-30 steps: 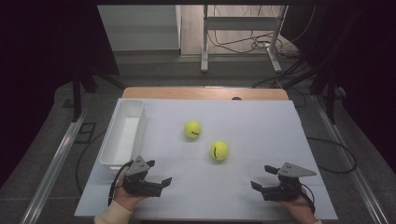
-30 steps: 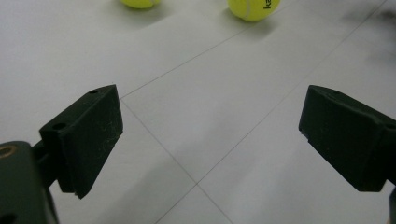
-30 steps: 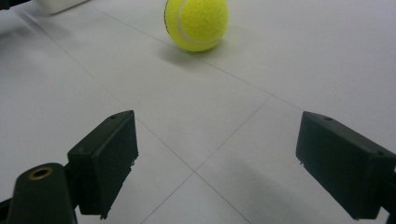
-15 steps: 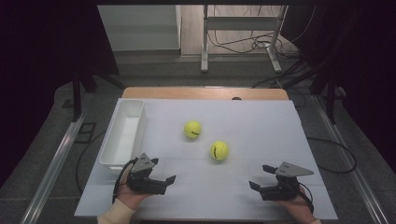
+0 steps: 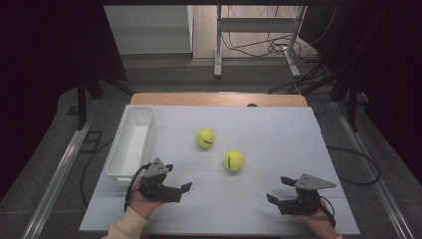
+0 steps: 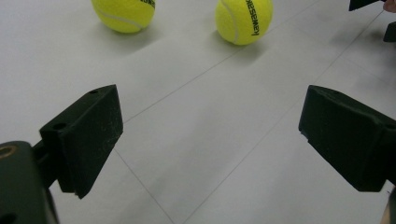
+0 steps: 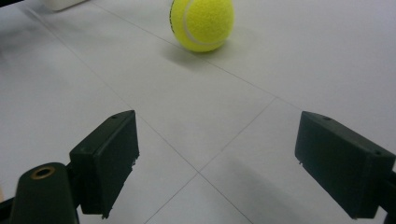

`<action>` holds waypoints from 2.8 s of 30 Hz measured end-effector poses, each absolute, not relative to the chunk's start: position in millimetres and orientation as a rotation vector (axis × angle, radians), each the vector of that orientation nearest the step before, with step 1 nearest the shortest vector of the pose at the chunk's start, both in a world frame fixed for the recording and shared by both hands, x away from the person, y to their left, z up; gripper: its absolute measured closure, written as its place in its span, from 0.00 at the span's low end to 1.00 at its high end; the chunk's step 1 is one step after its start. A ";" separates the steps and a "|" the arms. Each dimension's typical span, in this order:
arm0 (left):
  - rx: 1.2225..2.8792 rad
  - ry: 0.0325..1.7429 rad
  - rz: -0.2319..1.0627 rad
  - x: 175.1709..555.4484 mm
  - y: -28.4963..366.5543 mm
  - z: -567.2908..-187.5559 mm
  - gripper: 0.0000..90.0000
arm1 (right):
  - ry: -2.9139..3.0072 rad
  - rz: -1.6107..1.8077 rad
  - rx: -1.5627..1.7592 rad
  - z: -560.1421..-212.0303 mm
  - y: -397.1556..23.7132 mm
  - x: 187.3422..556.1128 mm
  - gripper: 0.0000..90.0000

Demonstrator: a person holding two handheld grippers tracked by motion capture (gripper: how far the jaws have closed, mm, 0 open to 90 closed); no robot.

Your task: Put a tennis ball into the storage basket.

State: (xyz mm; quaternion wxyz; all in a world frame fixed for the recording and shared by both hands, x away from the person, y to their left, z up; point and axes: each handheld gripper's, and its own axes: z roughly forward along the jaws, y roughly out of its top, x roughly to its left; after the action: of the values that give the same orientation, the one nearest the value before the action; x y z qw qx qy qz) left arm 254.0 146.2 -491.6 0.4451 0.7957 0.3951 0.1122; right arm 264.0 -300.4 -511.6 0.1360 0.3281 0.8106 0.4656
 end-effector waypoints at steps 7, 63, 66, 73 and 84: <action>1.980 0.980 0.278 260.2 143.4 -488.5 0.08 | 2.345 1.350 0.953 -511.5 -300.6 264.6 0.16; 1.967 0.957 0.234 320.0 120.4 -458.6 0.08 | 2.349 1.355 0.945 -510.7 -298.1 268.2 0.16; 1.977 0.947 0.244 321.5 117.7 -455.8 0.08 | 2.350 1.358 0.946 -510.6 -298.2 268.2 0.16; 1.983 0.937 0.260 329.2 113.8 -449.0 0.08 | 2.343 1.382 0.961 -509.7 -299.5 268.5 0.16; 1.983 0.959 0.280 352.4 104.6 -442.3 0.08 | 2.348 1.385 0.956 -510.1 -301.0 269.6 0.16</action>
State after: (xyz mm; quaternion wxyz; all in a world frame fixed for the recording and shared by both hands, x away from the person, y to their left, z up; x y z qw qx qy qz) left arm 352.4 104.6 -442.3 0.4445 0.7999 0.3871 0.1131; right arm 269.6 -301.0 -510.1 0.1261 0.3282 0.8064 0.4755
